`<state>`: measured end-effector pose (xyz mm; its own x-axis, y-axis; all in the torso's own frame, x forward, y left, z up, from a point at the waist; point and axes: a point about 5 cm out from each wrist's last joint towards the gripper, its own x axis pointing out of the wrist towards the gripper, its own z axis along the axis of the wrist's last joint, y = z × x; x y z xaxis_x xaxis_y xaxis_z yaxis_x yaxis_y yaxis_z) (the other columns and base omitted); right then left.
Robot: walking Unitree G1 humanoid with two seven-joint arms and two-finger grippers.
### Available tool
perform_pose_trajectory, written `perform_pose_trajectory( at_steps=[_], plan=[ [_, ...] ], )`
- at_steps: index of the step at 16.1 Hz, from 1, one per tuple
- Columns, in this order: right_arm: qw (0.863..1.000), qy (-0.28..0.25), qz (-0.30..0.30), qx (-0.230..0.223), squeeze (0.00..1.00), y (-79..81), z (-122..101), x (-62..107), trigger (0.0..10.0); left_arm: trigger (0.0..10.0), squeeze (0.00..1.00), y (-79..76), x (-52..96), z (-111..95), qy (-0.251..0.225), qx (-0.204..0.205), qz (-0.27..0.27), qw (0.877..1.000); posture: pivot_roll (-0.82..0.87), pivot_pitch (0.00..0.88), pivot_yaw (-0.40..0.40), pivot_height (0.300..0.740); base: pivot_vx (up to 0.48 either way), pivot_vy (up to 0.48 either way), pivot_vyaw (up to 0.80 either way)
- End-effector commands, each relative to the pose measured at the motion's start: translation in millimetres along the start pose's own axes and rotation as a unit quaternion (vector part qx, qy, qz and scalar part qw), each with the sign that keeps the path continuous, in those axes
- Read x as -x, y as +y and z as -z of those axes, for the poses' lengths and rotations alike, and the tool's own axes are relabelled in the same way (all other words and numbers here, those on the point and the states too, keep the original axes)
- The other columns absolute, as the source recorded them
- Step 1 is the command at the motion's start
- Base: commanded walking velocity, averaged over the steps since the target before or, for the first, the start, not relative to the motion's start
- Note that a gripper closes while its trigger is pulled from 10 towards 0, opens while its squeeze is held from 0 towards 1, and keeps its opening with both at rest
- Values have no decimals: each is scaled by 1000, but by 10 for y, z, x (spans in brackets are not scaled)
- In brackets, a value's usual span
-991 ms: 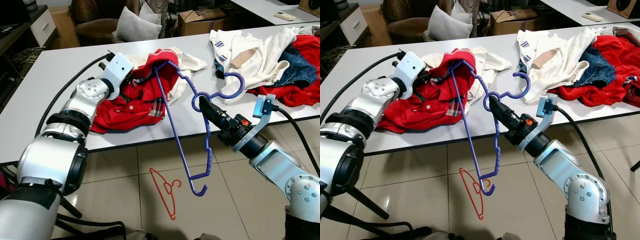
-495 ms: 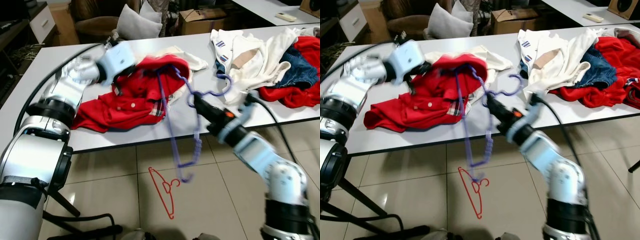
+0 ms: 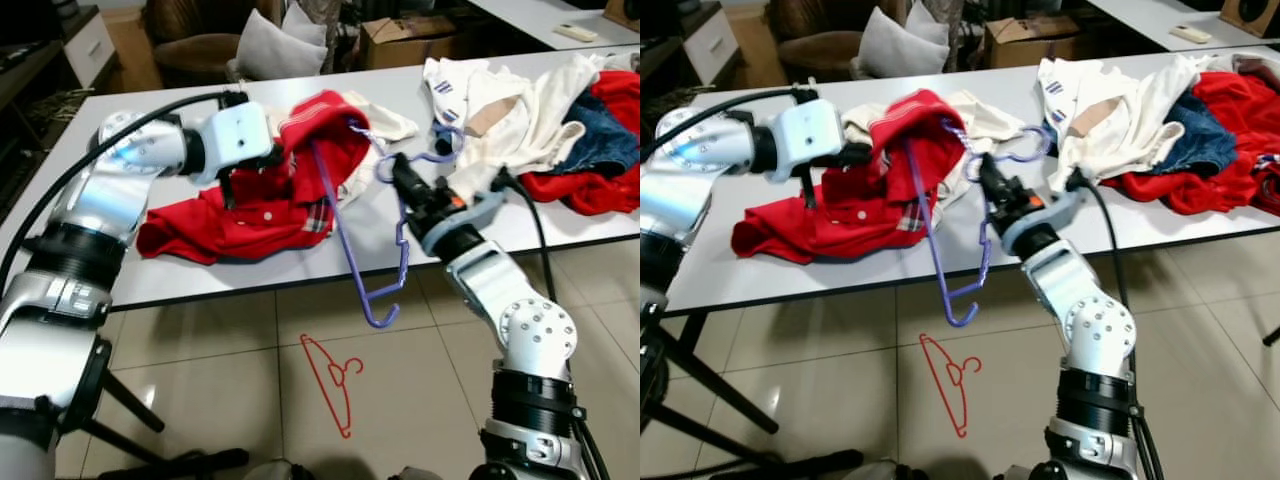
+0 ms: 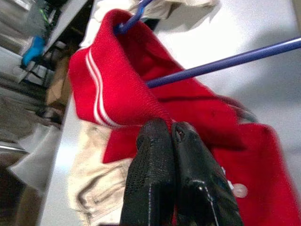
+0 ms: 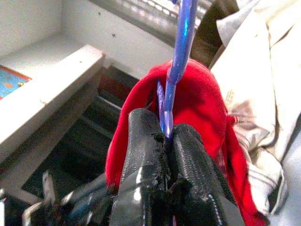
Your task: Hang hanger
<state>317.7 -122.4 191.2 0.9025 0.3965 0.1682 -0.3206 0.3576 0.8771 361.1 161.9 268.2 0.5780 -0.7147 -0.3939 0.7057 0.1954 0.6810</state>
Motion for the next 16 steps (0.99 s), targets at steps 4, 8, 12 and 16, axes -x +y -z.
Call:
perform_pose_trajectory(
  at_steps=[4,8,12,16],
  plan=[
    [999,-29,20,-27,0,-55,80,-204,0,0,0,-231,-32,-302,-77,56,70,993,-182,0,119,710,0,0,0],
    [999,-38,21,-23,0,-25,87,-318,0,0,0,-360,-3,-422,-95,79,114,986,-180,0,119,710,0,0,0],
    [998,-51,19,-10,0,-35,43,-316,0,10000,1000,-180,-100,123,13,91,-90,992,-187,0,120,710,0,0,0],
    [998,-63,25,-6,0,-75,-18,-290,0,10000,1000,-355,-96,373,30,137,-124,982,-187,0,120,710,0,0,0]
  ],
)
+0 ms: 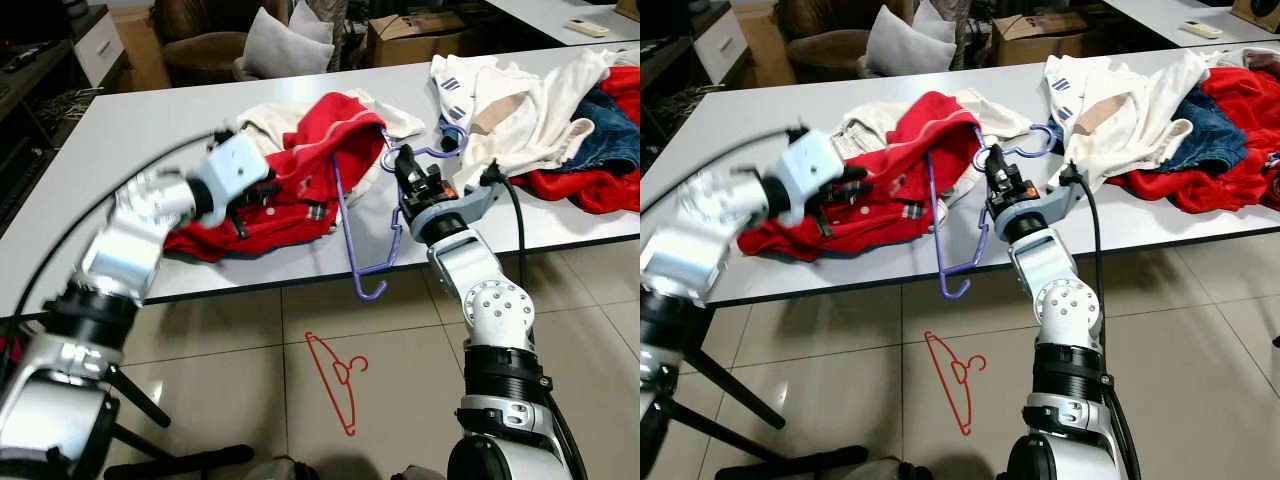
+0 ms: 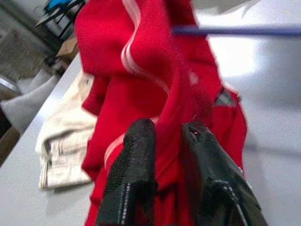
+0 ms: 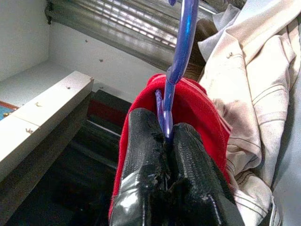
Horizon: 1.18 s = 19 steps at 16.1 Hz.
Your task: Hang hanger
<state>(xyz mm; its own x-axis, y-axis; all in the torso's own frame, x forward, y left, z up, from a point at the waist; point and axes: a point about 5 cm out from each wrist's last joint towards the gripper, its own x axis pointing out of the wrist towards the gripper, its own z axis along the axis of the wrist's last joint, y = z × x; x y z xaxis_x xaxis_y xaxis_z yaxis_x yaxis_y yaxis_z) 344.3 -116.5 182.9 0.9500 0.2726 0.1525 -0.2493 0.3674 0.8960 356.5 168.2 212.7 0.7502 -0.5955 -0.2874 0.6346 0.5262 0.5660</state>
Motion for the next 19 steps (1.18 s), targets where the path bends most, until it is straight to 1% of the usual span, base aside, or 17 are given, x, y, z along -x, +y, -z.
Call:
perform_pose_trajectory(
  at_steps=[1,2,3,4,5,6,9,10,11,12,13,14,15,16,19],
  plan=[
    [1000,-9,-13,3,0,66,-35,-39,0,10000,1000,65,40,53,0,7,-29,1000,-187,0,120,710,0,0,0],
    [1000,-9,-14,5,0,71,-44,-35,0,10000,1000,89,40,101,3,-6,-51,999,-192,0,115,710,0,0,0],
    [1000,-10,-16,6,0,74,-53,-33,0,10000,1000,113,40,154,10,-29,-72,997,-192,0,115,710,0,0,0],
    [1000,-11,-17,6,0,73,-59,-31,0,10000,1000,119,43,182,13,-36,-79,996,-192,0,115,710,0,0,0],
    [1000,-11,-19,5,0,70,-76,-25,0,10000,1000,137,47,259,22,-45,-102,993,-192,0,115,710,0,0,0],
    [1000,-10,-21,4,0,75,-75,-17,0,10000,0,127,30,295,19,-40,-102,994,-192,0,107,710,0,0,0],
    [1000,-8,-23,1,0,81,-70,-11,0,10000,0,74,-37,372,22,-32,-82,996,-197,0,107,710,0,0,0],
    [1000,-7,-26,1,0,90,-71,-8,0,10000,0,40,-94,414,24,-16,-63,998,-197,0,107,710,0,0,0],
    [1000,-7,-27,1,0,95,-73,-5,0,10000,0,39,-117,426,26,-12,-58,998,-204,0,110,710,0,0,0],
    [1000,-7,-30,2,0,103,-79,9,0,10000,0,91,-139,452,40,-9,-69,997,-210,0,114,710,0,0,0],
    [1000,-7,-30,2,0,103,-83,12,0,10000,0,113,-140,455,42,-9,-73,996,-210,0,114,710,0,0,0],
    [1000,-8,-30,3,0,104,-89,20,0,10000,0,156,-137,448,38,-1,-85,996,-219,0,121,710,0,0,0],
    [1000,-10,-29,4,0,100,-101,29,0,1647,0,185,-133,436,33,3,-88,996,-221,0,121,710,0,0,0],
    [1000,-11,-27,4,0,90,-112,37,0,0,0,205,-123,431,29,4,-86,996,-218,0,117,710,0,0,0],
    [1000,-12,-26,4,0,91,-125,28,0,0,0,265,-81,415,18,10,-80,997,-206,0,113,710,0,0,0]
  ],
)
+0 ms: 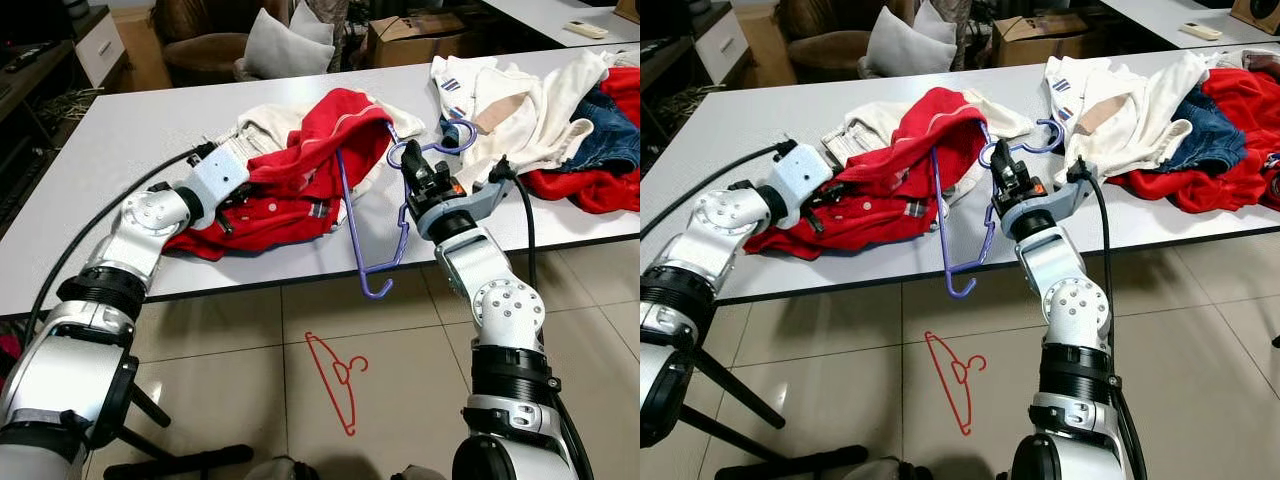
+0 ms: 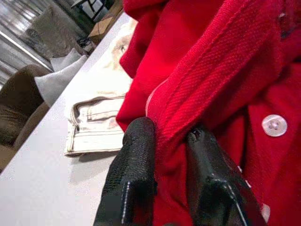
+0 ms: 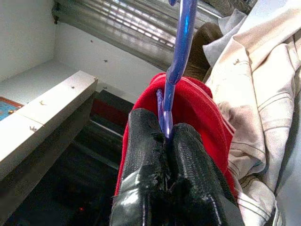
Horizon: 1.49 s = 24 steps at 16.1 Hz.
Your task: Hang hanger
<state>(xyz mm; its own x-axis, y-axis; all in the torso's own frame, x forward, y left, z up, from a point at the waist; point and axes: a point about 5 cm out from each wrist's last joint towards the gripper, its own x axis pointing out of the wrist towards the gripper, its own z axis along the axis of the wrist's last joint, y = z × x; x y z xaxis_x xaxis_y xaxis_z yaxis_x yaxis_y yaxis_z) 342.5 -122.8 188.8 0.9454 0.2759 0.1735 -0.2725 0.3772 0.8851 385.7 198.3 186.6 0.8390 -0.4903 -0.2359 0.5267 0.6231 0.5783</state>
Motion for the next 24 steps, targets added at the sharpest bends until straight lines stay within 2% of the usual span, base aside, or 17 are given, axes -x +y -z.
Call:
perform_pose_trajectory(
  at_steps=[1,4,8,10,12,13,14,16,17,20,22,24],
  plan=[
    [1000,-11,-17,-6,0,64,-54,3,0,0,0,108,52,-35,-9,4,-5,1000,-194,0,103,710,0,0,0],
    [1000,-9,-11,-11,0,29,-9,20,0,0,0,203,136,-20,-14,30,1,999,-182,0,100,710,0,0,0],
    [1000,-11,-11,-13,0,26,5,22,0,0,0,203,176,-31,-23,34,18,999,-179,0,108,710,0,0,0],
    [1000,-21,-7,-11,0,28,-18,25,0,0,0,84,182,-98,-46,42,56,996,-181,0,113,710,0,0,0],
    [999,-46,-6,-15,0,40,-83,26,0,0,0,-124,212,-160,-65,44,104,991,-183,0,110,710,0,0,0],
    [999,-51,-7,-17,0,45,-96,25,0,0,0,-165,222,-174,-69,45,112,990,-183,0,110,710,0,0,0],
    [997,-65,-12,-27,0,77,-134,-3,0,0,0,-371,278,-274,-85,53,160,982,-181,0,109,710,0,0,0],
    [997,-70,-5,-36,0,70,-126,-30,0,0,0,-519,330,-352,-92,55,198,974,-177,0,104,710,0,0,0],
    [997,-69,-2,-39,0,71,-98,-61,0,0,0,-654,387,-421,-94,57,234,966,-171,0,99,710,0,0,0],
    [995,-76,-11,-56,0,130,-85,-131,0,0,0,-754,400,-431,-84,44,247,964,-171,0,100,710,0,0,0],
    [993,-90,-6,-71,0,153,-103,-187,0,0,0,-797,397,-539,-93,55,251,962,-170,0,101,710,0,0,0],
    [987,-123,-3,-108,0,166,-167,-244,0,0,0,-875,413,-685,-107,66,270,955,-167,0,101,710,0,0,0]
  ],
)
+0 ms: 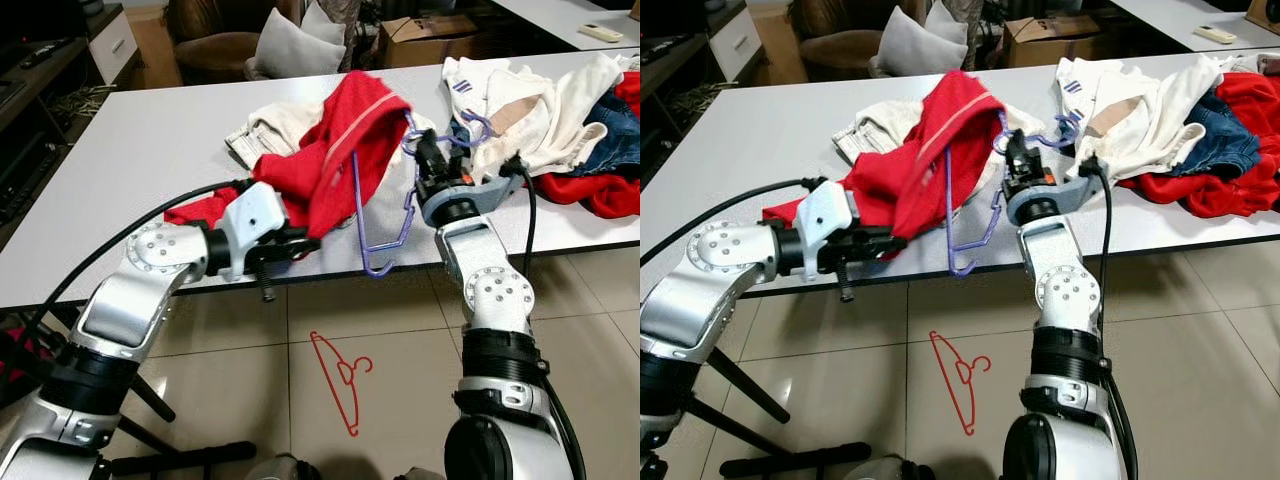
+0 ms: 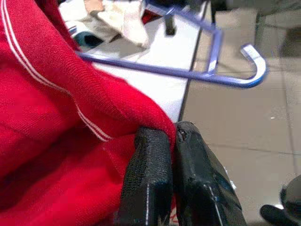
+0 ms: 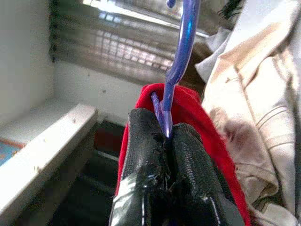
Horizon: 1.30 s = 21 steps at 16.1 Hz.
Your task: Hang hanger
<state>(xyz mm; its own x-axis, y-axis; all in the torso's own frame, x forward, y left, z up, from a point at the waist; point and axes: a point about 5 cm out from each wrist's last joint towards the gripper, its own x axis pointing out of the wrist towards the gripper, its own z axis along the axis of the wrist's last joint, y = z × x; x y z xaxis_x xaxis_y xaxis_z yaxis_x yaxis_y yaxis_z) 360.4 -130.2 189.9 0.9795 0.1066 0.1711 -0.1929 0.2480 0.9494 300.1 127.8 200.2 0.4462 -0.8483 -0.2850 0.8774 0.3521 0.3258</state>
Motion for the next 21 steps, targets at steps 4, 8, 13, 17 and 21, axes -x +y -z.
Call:
perform_pose_trajectory(
  at_steps=[4,8,13,17,21],
  plan=[
    [996,-68,-14,-48,0,222,-43,-165,0,0,0,-172,-136,-213,-39,17,57,997,-161,0,100,710,0,0,0],
    [997,-63,-10,-53,0,251,34,-243,0,0,0,-243,-284,-333,-70,51,70,994,-155,0,91,710,0,0,0],
    [990,-78,-31,-111,0,353,59,-337,0,0,0,-352,-413,-439,-91,96,101,986,-153,0,85,710,0,0,0],
    [995,-64,-16,-74,0,326,156,-399,0,0,0,-346,-467,-783,-179,165,117,963,-151,0,84,710,0,0,0],
    [998,7,-57,9,0,403,386,-315,0,0,0,66,-372,-1027,-200,134,17,971,-164,0,101,710,0,0,0]
  ],
)
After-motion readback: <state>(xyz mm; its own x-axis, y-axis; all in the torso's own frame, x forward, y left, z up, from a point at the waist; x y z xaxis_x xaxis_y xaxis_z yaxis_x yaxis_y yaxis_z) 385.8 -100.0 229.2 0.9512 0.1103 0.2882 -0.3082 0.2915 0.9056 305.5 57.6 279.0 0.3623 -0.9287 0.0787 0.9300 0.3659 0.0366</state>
